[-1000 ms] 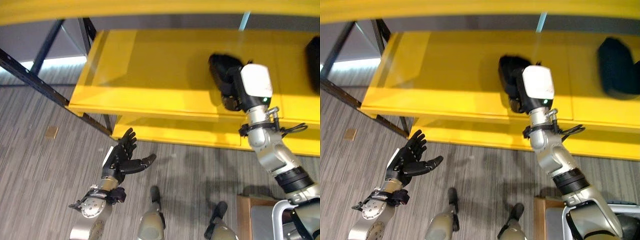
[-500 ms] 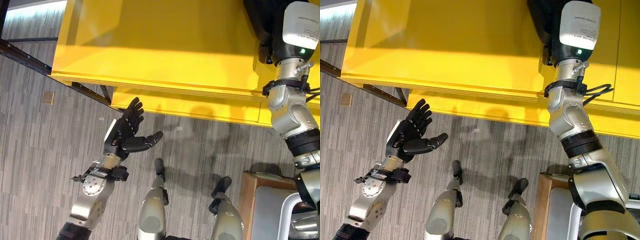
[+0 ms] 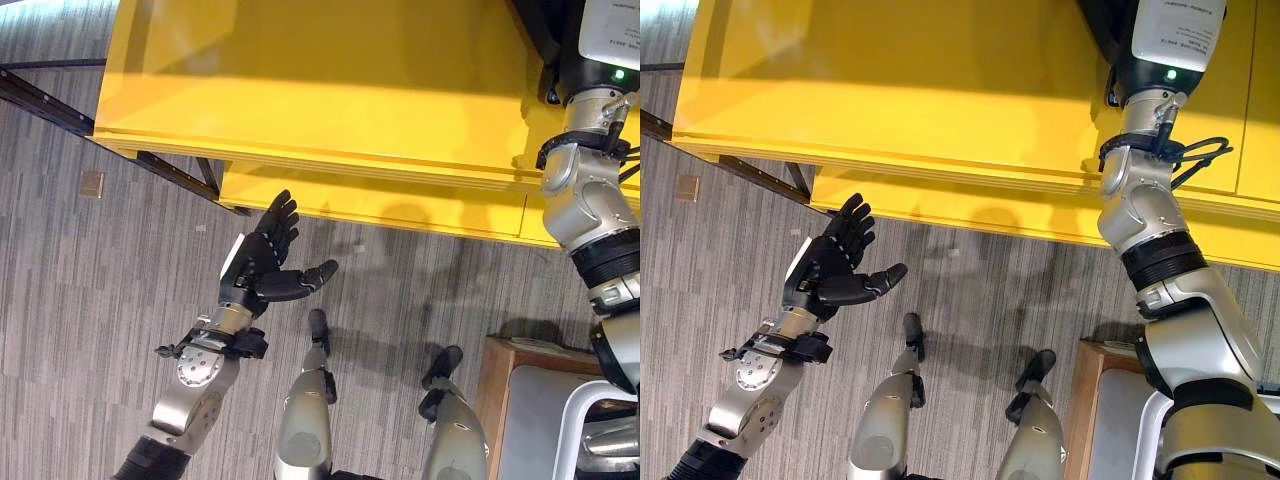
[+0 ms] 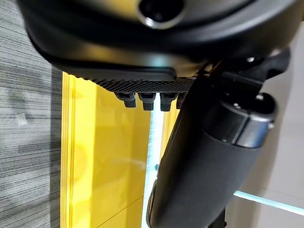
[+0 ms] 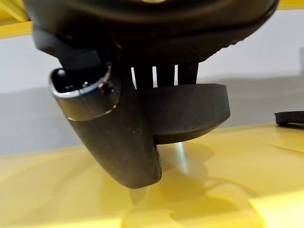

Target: Move parts from the plastic box to the shelf.

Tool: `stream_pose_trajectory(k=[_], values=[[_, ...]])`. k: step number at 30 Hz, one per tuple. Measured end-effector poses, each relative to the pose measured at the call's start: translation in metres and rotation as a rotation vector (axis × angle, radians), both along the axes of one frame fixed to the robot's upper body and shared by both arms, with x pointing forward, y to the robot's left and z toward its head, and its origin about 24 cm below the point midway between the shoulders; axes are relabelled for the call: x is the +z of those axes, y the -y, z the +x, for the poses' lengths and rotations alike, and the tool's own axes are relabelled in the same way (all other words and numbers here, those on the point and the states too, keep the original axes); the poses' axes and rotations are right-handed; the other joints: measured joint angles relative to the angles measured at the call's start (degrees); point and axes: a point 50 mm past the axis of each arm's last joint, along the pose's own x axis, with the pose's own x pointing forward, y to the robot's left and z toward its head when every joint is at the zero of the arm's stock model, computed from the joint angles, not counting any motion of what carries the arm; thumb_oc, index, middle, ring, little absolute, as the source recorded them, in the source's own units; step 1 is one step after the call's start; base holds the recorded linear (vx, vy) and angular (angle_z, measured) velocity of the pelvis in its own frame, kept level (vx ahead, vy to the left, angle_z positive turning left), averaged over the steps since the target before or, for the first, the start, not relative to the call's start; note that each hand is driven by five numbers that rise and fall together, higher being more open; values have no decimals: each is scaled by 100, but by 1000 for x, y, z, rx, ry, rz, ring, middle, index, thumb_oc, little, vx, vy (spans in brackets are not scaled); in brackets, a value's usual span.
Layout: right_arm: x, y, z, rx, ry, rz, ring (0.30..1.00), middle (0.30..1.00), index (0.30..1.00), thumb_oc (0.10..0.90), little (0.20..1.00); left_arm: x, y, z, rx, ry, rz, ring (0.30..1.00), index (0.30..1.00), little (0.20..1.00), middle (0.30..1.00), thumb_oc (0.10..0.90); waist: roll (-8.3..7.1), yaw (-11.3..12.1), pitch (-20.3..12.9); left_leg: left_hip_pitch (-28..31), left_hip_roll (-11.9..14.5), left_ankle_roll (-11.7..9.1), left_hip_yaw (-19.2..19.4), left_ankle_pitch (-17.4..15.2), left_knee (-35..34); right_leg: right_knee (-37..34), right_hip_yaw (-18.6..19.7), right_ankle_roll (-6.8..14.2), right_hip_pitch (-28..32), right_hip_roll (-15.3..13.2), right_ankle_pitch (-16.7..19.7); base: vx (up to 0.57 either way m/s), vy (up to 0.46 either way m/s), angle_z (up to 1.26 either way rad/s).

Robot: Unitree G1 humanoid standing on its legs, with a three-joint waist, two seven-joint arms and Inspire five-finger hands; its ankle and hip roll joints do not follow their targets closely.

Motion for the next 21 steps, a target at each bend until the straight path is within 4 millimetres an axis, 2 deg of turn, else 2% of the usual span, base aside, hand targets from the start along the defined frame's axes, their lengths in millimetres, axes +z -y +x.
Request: stream_pose_trajectory(k=[5,11,21], values=[[-4,-2,2,-4,-13,69,300,300,300,400,300,1,0,1,13,3,-3,1000,1000,1000,1000,900,0,-14,0,3,2,0,17,0,0,15,9,0,-13,-3,0,0,0,0],[-10,-14,8,26,-20,298,300,300,300,400,300,2,1,2,17,5,-7,1000,1000,1000,1000,900,-3,-123,1,35,5,0,38,1,1,45,19,-2,-13,-8,1,0,0,0],[-16,-22,11,73,-7,434,300,300,300,400,300,7,7,6,4,20,-3,1000,1000,1000,1000,900,-4,-161,0,39,17,1,71,-1,83,128,84,-20,-60,-18,2,-1,3,-1]])
